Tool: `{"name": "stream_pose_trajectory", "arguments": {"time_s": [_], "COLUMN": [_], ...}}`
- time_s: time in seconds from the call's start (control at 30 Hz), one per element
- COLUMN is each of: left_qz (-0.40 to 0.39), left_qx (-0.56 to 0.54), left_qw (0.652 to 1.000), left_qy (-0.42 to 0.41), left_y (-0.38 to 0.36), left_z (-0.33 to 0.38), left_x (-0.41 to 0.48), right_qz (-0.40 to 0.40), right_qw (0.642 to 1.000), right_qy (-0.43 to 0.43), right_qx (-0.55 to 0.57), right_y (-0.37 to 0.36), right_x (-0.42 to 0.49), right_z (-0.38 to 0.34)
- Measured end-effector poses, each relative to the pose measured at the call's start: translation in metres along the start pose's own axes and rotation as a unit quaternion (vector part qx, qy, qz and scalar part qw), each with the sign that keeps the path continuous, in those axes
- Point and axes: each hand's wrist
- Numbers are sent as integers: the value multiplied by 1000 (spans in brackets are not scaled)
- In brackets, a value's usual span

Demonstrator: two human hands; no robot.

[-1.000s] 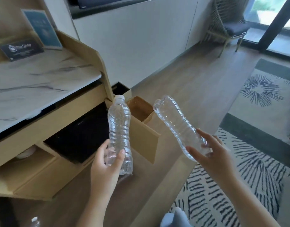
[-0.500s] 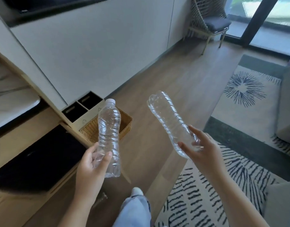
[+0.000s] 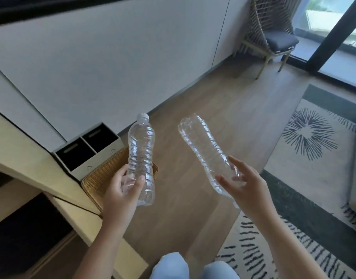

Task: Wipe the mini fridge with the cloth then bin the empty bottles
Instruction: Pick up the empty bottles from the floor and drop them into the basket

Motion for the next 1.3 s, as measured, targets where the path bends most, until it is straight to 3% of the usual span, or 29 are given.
{"name": "stream_pose_trajectory", "arguments": {"time_s": [0.37,0.53,0.77,1.0,1.3], "left_qz": [159,262,363,389,360], "left_qx": [0,50,16,-9,-4], "left_qw": [982,956,916,891,888], "left_qy": [98,120,170,233,286], "left_y": [-38,-63,-91,-116,-161], "left_z": [-17,-16,-47,-132,-297], "left_x": [109,160,233,305,363], "right_qz": [-145,-260,-373,-407,-403], "right_qw": [989,962,921,912,913], "right_qy": [36,87,109,43,-68], "right_qx": [6,14,-1,-8,-16], "right_y": [-136,-222,-340,-465,-593], "right_x": [155,232,287,290,269], "right_z": [-22,-41,-50,-1,134]}}
Point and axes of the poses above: each hand's wrist, its own x-axis towards the middle knuckle, its own y-axis out of the back of the hand, z = x × y, and after that the axes turned 13 degrees about z, right-handed
